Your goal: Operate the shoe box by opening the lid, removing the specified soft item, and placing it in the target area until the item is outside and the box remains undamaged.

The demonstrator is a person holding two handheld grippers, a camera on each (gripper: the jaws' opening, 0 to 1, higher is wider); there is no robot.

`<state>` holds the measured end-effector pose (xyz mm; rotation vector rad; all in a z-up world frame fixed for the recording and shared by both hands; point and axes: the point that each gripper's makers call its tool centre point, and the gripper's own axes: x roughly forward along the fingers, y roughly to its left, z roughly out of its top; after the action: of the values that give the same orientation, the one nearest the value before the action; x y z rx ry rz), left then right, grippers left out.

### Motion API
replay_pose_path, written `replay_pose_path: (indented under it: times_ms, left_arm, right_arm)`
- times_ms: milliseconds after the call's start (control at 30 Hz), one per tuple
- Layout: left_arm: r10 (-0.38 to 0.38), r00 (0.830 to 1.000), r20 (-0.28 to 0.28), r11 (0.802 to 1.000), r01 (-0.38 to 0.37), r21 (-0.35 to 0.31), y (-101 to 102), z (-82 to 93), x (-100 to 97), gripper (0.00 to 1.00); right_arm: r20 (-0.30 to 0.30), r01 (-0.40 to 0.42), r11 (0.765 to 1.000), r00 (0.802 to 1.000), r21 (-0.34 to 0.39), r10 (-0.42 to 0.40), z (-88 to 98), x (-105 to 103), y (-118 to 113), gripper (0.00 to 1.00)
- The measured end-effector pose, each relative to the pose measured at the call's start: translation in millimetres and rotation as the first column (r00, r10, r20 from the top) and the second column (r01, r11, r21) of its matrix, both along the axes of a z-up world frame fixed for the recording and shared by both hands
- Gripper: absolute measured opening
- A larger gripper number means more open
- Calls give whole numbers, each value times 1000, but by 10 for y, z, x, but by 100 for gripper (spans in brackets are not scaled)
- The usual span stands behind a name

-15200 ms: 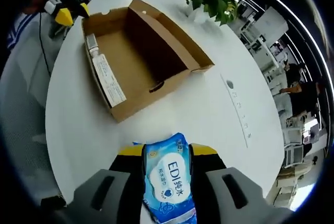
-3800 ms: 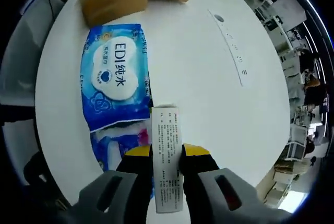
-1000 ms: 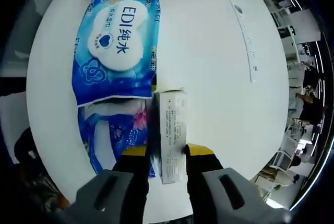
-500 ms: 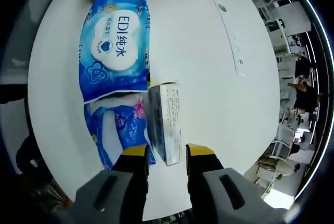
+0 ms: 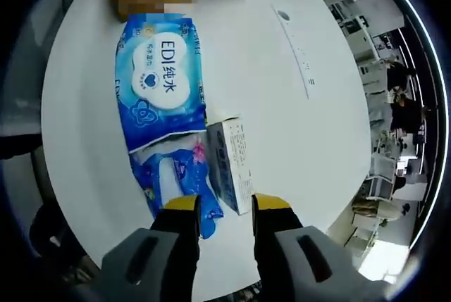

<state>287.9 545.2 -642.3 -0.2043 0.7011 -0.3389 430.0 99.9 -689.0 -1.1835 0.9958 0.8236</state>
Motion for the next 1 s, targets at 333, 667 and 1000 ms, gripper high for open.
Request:
replay_pose_path:
  times_ms: [333,667,1000]
  left_arm:
    - [-13,1000,6,1000,13,-4,32,26,-45,38]
    - [-24,1000,14,1000,24,-8,60,41,-31,38]
    - [-44,999,14,999,44,-14,-21,32,-25,38]
  right_arm:
    - [4,96,993,995,68,-97,16,-146,29,26]
    - [-15,258,933,965,252,-263,113,-187,260,27]
    - [-42,288,885,955,366,-294,107,-274,574,30]
